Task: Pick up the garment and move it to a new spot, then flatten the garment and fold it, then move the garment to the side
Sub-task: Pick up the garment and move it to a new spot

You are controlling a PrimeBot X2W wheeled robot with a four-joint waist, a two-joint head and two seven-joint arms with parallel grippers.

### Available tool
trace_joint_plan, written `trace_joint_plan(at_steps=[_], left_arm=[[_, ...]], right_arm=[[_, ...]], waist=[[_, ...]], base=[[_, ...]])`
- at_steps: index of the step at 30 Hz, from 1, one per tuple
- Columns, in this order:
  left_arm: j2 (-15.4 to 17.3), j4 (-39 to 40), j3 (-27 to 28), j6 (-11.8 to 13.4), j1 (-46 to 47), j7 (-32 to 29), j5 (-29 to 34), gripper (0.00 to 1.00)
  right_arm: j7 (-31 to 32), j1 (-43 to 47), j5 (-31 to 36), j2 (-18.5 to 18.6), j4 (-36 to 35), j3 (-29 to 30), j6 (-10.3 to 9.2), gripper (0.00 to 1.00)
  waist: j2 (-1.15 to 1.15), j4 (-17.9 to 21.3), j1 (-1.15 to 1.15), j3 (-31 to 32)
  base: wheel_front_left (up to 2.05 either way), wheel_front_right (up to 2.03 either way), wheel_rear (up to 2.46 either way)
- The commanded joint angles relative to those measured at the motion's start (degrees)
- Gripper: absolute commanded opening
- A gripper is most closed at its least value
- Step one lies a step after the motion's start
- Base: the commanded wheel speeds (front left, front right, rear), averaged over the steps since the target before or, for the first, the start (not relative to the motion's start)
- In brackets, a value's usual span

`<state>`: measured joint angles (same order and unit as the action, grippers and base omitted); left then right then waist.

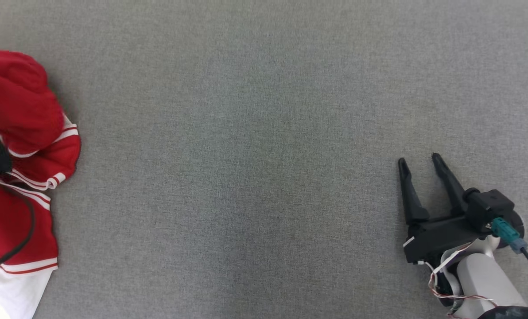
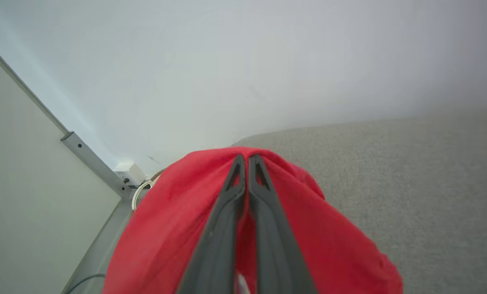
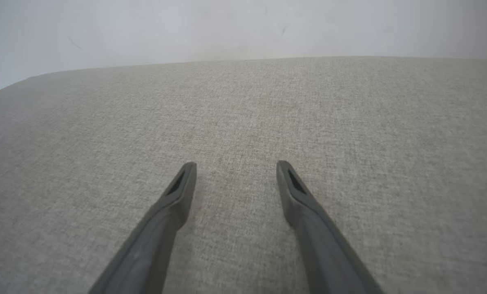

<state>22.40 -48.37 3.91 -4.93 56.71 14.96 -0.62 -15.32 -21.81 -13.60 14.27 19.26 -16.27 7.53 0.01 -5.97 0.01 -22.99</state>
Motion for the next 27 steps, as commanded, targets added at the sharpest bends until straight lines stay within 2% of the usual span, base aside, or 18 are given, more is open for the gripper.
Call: trace_joint_plan(at_steps=[1, 5, 10, 16, 26, 27], left_arm=[[0.2, 2.9, -0.8, -0.4, 0.3, 0.4, 0.4, 0.00], [0.6, 9.2, -3.9, -1.5, 2.6, 0.4, 1.4, 0.00], [-1.1, 14.5, -8.2, -2.3, 5.3, 0.3, 0.0, 0.00], [-4.5, 18.5, -13.6, -2.5, 5.6, 0.3, -3.5, 0.00], [-12.0, 19.9, -22.6, -2.5, -4.1, 0.3, -12.0, 0.00], [-12.0, 19.9, -22.6, -2.5, -4.1, 0.3, -12.0, 0.00]], right_arm=[[0.3, 1.1, -0.6, -1.1, 0.8, -0.4, -0.07, 1.00], [0.2, 1.1, -1.1, -2.7, 0.7, -0.7, -0.07, 1.00], [0.2, 1.7, -1.8, -5.2, 1.3, -1.2, -0.07, 1.00], [0.2, 2.7, -2.3, -7.4, 2.1, -1.4, -0.07, 1.00], [0.2, 4.1, -2.5, -9.0, 2.6, -1.0, -0.07, 1.00], [0.2, 4.1, -2.5, -9.0, 2.6, -1.0, -0.07, 1.00]], waist=[[-0.01, 0.2, -0.01, 1.2], [-0.01, 1.1, -0.01, 3.1], [-0.01, 3.0, -0.01, 5.7], [-0.01, 6.9, -0.01, 8.5], [-0.01, 14.3, -0.01, 12.4], [-0.01, 14.3, -0.01, 12.4]], base=[[0.00, 0.00, 0.00], [0.00, 0.00, 0.00], [0.00, 0.00, 0.00], [0.00, 0.00, 0.00], [0.00, 0.00, 0.00], [0.00, 0.00, 0.00]])
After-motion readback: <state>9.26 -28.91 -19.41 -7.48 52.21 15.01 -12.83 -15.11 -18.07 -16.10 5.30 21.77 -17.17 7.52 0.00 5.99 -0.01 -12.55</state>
